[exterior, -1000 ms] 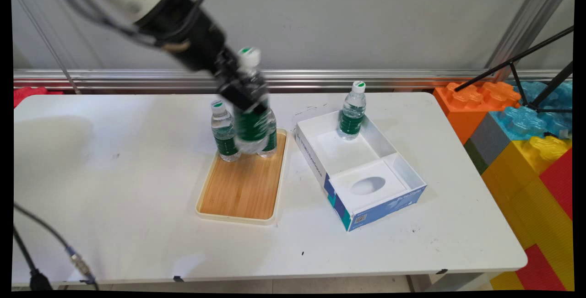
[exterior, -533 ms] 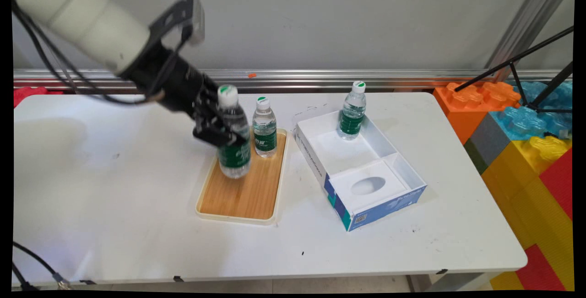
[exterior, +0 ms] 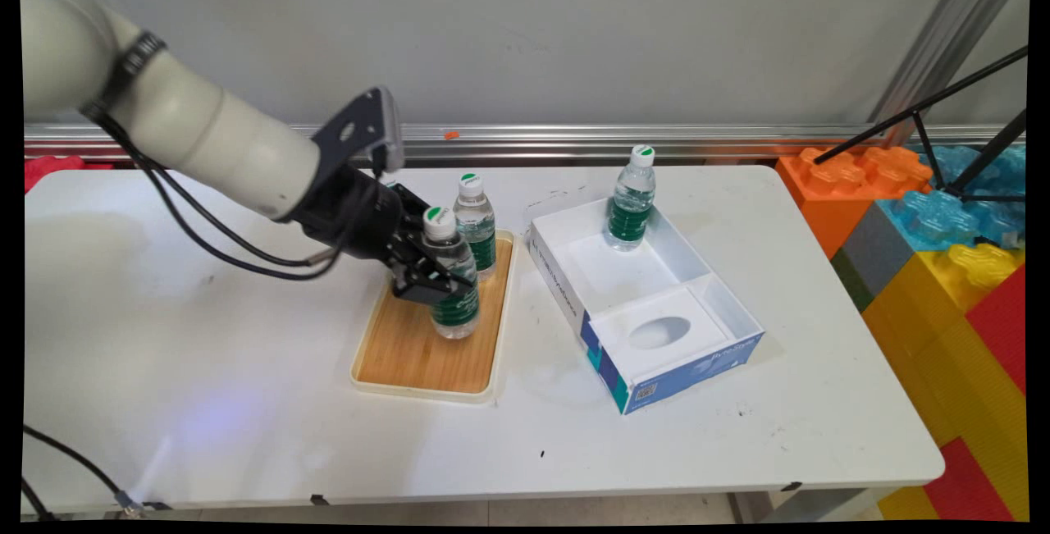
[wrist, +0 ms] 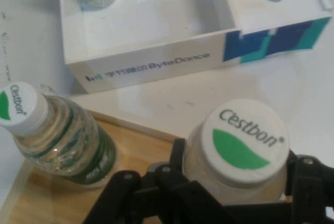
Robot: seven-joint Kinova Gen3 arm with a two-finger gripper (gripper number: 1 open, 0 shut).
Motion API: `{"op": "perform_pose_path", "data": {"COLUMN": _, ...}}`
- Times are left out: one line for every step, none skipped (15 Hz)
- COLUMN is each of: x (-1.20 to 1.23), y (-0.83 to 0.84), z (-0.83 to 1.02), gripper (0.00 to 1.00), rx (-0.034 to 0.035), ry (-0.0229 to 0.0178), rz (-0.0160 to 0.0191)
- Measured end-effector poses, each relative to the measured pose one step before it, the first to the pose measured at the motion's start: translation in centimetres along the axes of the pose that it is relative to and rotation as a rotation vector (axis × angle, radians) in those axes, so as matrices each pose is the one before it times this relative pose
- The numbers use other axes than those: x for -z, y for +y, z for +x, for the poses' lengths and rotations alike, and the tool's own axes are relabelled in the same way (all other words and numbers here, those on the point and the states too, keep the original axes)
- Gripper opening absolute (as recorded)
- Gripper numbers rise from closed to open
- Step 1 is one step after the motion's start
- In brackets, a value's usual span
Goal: Place the picked object on the tray
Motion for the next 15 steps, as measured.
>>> {"op": "perform_pose_path", "data": {"x": -0.915, "y": -0.031, "z": -0.28, "gripper": 0.0, "rx": -0.00279, "ry": -0.00107, "rz": 0.01362}}
{"op": "perform_pose_path", "data": {"x": -0.713, "y": -0.025, "z": -0.253, "gripper": 0.0, "rx": -0.00043, "ry": -0.00244, "rz": 0.00981}}
{"op": "perform_pose_path", "data": {"x": -0.559, "y": -0.012, "z": -0.208, "gripper": 0.0, "rx": 0.00021, "ry": -0.00272, "rz": 0.00678}}
{"op": "perform_pose_path", "data": {"x": -0.519, "y": -0.024, "z": -0.201, "gripper": 0.0, "rx": 0.00017, "ry": -0.00304, "rz": 0.00639}}
{"op": "perform_pose_path", "data": {"x": -0.467, "y": -0.034, "z": -0.198, "gripper": 0.0, "rx": 0.00082, "ry": -0.00326, "rz": 0.00649}}
{"op": "perform_pose_path", "data": {"x": -0.609, "y": -0.044, "z": -0.268, "gripper": 0.0, "rx": 0.00188, "ry": -0.0051, "rz": 0.0078}}
{"op": "perform_pose_path", "data": {"x": -0.389, "y": -0.019, "z": -0.192, "gripper": 0.0, "rx": 0.00271, "ry": -0.00325, "rz": 0.00498}}
{"op": "perform_pose_path", "data": {"x": -0.526, "y": -0.014, "z": -0.212, "gripper": 0.0, "rx": 0.00426, "ry": -0.0035, "rz": 0.00461}}
{"op": "perform_pose_path", "data": {"x": -0.557, "y": -0.026, "z": -0.169, "gripper": 0.0, "rx": 0.00542, "ry": -0.0022, "rz": 0.00408}}
{"op": "perform_pose_path", "data": {"x": -0.315, "y": -0.023, "z": -0.073, "gripper": 0.0, "rx": 0.00318, "ry": -0.00035, "rz": 0.00224}}
{"op": "perform_pose_path", "data": {"x": -0.389, "y": -0.05, "z": -0.086, "gripper": 0.0, "rx": 0.00459, "ry": 0.00046, "rz": 0.0029}}
{"op": "perform_pose_path", "data": {"x": -0.277, "y": -0.059, "z": -0.073, "gripper": 0.0, "rx": 0.00384, "ry": 0.00024, "rz": 0.00267}}
{"op": "perform_pose_path", "data": {"x": -0.218, "y": -0.056, "z": -0.053, "gripper": 0.0, "rx": 0.00279, "ry": -0.00003, "rz": 0.00196}}
{"op": "perform_pose_path", "data": {"x": -0.181, "y": -0.053, "z": -0.052, "gripper": 0.0, "rx": 0.00195, "ry": -0.0004, "rz": 0.00159}}
{"op": "perform_pose_path", "data": {"x": -0.159, "y": -0.055, "z": -0.053, "gripper": 0.0, "rx": 0.00141, "ry": -0.00062, "rz": 0.00164}}
